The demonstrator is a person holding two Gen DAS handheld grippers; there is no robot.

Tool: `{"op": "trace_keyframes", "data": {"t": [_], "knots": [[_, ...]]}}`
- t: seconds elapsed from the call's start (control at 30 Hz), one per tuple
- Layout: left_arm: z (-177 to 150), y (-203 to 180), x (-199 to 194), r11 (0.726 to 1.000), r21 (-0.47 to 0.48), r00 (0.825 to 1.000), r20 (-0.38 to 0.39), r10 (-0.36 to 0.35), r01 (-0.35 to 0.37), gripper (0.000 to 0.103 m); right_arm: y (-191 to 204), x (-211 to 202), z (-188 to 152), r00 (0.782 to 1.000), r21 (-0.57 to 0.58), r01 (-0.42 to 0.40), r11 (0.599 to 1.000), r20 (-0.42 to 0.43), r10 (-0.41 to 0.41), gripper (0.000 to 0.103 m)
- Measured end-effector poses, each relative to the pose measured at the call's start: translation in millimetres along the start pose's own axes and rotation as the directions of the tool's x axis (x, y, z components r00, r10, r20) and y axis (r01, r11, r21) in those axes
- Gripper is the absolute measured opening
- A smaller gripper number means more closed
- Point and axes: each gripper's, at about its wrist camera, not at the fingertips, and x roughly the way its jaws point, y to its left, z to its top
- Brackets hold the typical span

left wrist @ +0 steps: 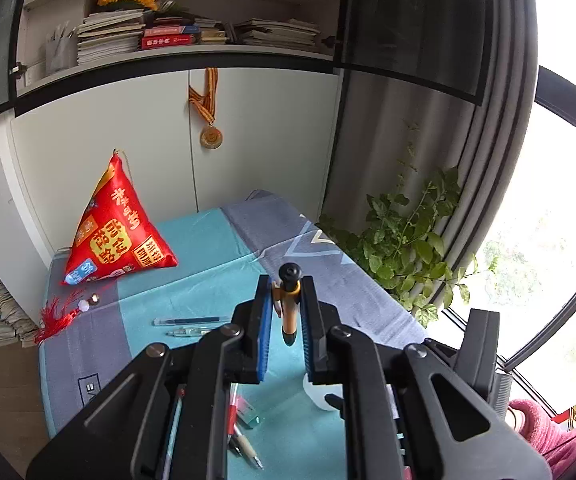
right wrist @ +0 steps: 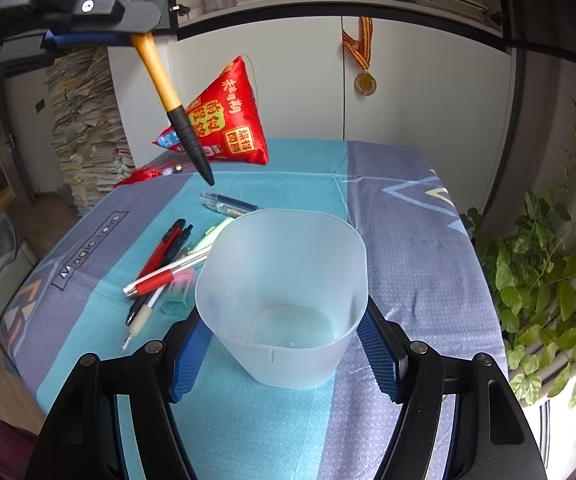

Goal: Organize stationery
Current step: 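Lift the marker with the left tool and drop it into the cup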

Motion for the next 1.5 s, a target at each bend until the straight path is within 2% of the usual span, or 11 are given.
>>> {"op": "trace_keyframes", "data": {"t": [0.17, 0.3, 0.67, 1.13, 1.33, 1.4, 1.47, 1.5], "knots": [[-0.6, -25.9, 2.7, 0.996, 0.059, 0.998, -0.01, -0.065, 0.065, 0.011, -0.3, -0.2, -0.5, 1.0, 0.0, -0.001, 1.0, 0.004, 0.001, 0.071], [-7.9, -35.3, 8.8, 0.992, 0.092, 0.995, -0.042, -0.087, 0.09, 0.011, -0.7, -0.5, -0.7, 1.0, -0.002, -0.001, 1.0, 0.003, 0.001, 0.071], [-35.3, -32.0, 29.0, 0.991, 0.09, 0.985, -0.147, -0.086, 0.1, 0.011, -0.1, -1.1, -1.4, 1.0, -0.004, 0.001, 1.0, 0.002, -0.001, 0.072], [-54.3, -32.9, 40.0, 0.992, 0.073, 0.974, -0.211, -0.081, 0.098, 0.012, 4.5, -3.4, -3.1, 1.0, -0.006, 0.003, 1.0, 0.003, -0.003, 0.072], [-53.4, -33.0, 35.0, 0.992, 0.085, 0.977, -0.201, -0.075, 0.093, 0.015, 5.9, -4.1, -2.8, 1.0, -0.006, 0.002, 1.0, 0.002, -0.002, 0.072], [-45.9, -24.4, 23.9, 0.994, 0.073, 0.985, -0.159, -0.064, 0.076, 0.016, 5.8, -4.2, -2.8, 1.0, -0.006, 0.003, 1.0, 0.002, -0.002, 0.072], [-36.6, -9.1, 8.9, 0.998, 0.047, 0.995, -0.099, -0.03, 0.035, 0.024, 6.1, -4.4, -3.1, 1.0, -0.007, 0.001, 1.0, 0.002, -0.001, 0.072], [-32.9, -0.2, 2.5, 0.999, 0.033, 0.998, -0.068, 0.002, 0.0, 0.037, 6.1, -4.7, -3.4, 1.0, -0.007, 0.0, 1.0, 0.002, 0.0, 0.072]]}}
